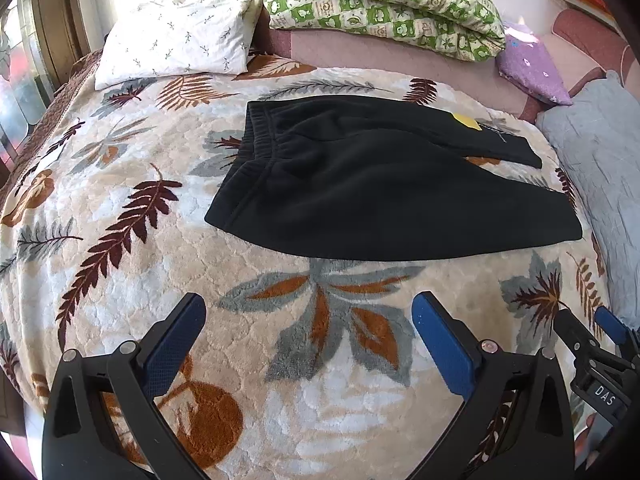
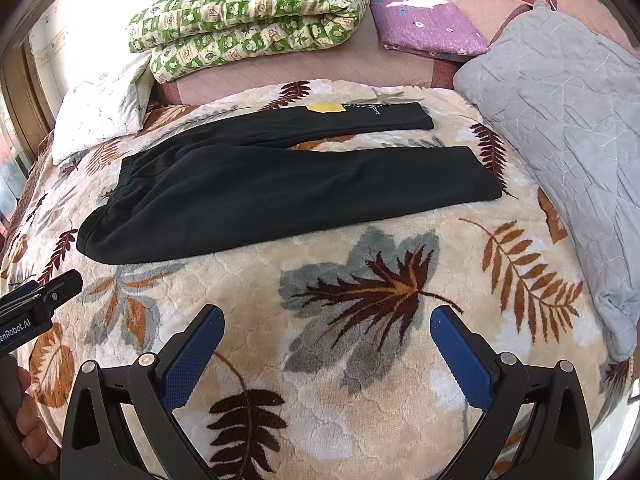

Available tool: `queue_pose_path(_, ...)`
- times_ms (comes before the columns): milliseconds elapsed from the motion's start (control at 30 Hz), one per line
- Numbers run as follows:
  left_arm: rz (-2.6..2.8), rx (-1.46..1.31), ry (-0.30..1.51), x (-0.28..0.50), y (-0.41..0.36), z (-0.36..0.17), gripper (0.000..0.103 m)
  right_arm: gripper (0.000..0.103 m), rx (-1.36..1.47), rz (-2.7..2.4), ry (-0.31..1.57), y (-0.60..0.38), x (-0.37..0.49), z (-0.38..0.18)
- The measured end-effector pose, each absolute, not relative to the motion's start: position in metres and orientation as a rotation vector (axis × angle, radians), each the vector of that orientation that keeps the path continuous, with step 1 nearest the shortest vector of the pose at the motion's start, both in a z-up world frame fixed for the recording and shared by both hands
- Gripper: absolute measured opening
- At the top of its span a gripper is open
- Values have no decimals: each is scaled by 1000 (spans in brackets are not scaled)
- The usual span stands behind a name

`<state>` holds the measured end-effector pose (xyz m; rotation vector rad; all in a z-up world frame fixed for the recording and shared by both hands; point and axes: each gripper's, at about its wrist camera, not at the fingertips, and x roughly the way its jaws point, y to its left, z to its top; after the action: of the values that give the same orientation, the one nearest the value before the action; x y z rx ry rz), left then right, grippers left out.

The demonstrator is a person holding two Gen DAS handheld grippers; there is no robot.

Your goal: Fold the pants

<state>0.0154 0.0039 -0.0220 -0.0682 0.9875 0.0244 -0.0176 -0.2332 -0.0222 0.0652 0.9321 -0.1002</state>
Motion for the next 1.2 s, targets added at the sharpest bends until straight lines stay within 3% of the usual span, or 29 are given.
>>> queue_pose_path(367, 1, -62, 1026, 33, -2, -24, 103, 103, 73, -92, 944, -244, -2, -27)
queue_pose_path(667, -30, -154, 1150, 107, 32, -2, 103, 103, 91, -20, 924, -293, 49, 9)
queue_pose_path(900, 63, -229, 1228, 201, 79, 4, 103, 103, 124, -57, 940, -369, 160, 38)
queue_pose_path(1200, 88, -327, 1357, 288, 115, -34, 103, 95, 205, -56, 1076, -432, 298, -13)
